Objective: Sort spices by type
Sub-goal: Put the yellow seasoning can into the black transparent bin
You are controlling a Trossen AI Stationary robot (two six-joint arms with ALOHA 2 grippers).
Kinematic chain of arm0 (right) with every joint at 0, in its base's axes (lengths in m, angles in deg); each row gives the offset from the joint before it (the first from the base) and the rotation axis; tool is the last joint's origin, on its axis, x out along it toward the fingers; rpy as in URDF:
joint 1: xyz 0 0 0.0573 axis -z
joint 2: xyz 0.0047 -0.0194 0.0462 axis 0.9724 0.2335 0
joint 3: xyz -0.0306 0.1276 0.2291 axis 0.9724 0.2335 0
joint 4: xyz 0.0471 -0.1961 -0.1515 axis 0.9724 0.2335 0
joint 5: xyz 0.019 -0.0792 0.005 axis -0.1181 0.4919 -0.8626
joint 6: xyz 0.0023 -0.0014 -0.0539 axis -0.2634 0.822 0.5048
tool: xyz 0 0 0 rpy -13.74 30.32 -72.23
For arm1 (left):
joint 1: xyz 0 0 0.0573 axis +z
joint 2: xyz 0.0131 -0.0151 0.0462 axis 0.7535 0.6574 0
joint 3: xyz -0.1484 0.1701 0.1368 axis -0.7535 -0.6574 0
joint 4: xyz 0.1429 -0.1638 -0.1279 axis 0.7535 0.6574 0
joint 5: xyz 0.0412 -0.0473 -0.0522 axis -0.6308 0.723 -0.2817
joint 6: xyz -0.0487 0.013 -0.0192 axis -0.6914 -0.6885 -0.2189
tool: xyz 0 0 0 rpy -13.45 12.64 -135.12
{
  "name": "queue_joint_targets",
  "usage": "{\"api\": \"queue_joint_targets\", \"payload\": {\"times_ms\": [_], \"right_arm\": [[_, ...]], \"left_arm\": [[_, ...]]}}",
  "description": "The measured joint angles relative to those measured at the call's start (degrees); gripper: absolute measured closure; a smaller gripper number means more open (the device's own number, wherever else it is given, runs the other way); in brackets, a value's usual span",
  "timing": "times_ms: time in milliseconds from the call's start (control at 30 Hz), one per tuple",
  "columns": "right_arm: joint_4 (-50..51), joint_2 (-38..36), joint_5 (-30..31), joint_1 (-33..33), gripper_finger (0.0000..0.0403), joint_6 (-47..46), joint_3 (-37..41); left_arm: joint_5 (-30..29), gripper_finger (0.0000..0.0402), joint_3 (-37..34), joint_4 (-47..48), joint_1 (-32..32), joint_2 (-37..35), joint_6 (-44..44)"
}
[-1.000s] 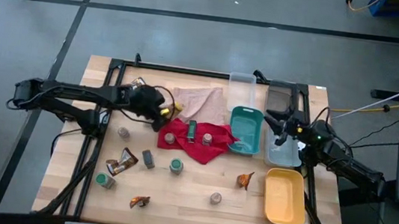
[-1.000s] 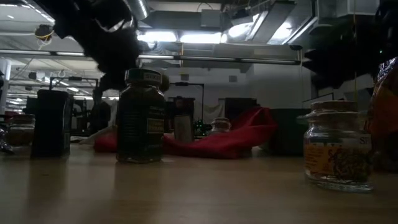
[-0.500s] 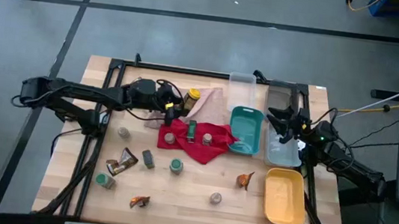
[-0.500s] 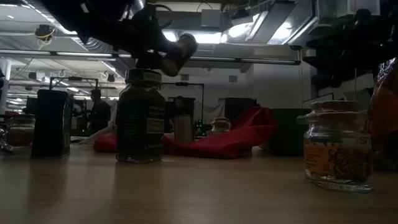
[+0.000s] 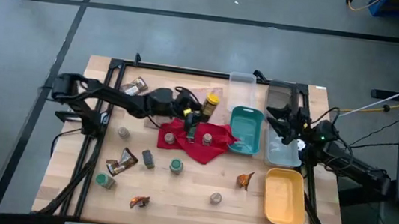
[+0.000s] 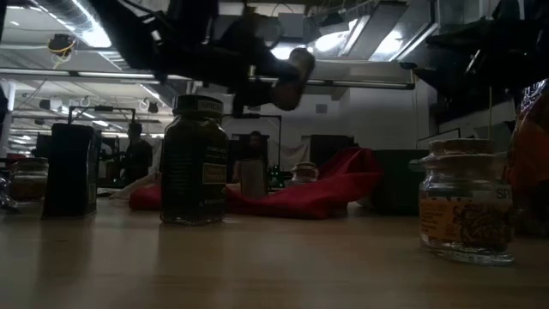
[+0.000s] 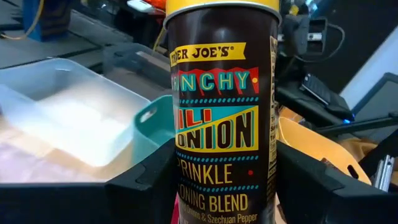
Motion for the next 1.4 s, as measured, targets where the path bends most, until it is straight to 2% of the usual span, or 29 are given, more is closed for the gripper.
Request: {"api": "queue_joint_targets", "payload": {"times_ms": [133, 333, 567, 767, 867, 967, 1100, 1400], "right_arm": [[-0.9, 5.0, 0.5, 0.0, 0.0115, 0.0, -0.4], [-5.4, 13.3, -2.9, 0.0, 0.0116, 0.0, -2.9], [-12.2, 22.2, -6.4, 0.0, 0.0116, 1.7, -5.0], [-12.5, 29.2, -7.1, 0.0, 0.0116, 4.2, -8.4], [-12.3, 32.6, -10.8, 0.0, 0.0116, 6.1, -11.6], [-11.7, 35.8, -17.2, 0.0, 0.0116, 7.3, -16.6], [-2.7, 40.0, -21.8, 0.0, 0.0116, 12.3, -25.3], [34.7, 49.5, -23.3, 0.0, 0.0116, 31.1, -44.8]], "left_arm": [[0.1, 0.0197, 5.1, -0.1, -1.6, 4.2, 0.1], [0.0, 0.0197, 10.6, -0.1, -2.4, 8.4, 0.1], [0.0, 0.0197, 13.5, -0.1, -2.4, 10.4, -0.2], [0.0, 0.0196, 13.8, 0.0, -2.4, 10.6, 0.8], [0.0, 0.0196, 13.8, 1.0, -2.4, 10.6, 1.2], [0.0, 0.0196, 13.8, 3.6, -2.4, 10.6, 2.1], [0.0, 0.0196, 13.8, 6.8, -3.2, 10.6, 4.3], [0.0, 0.0196, 13.8, 12.7, -6.2, 10.6, 9.0]]}}
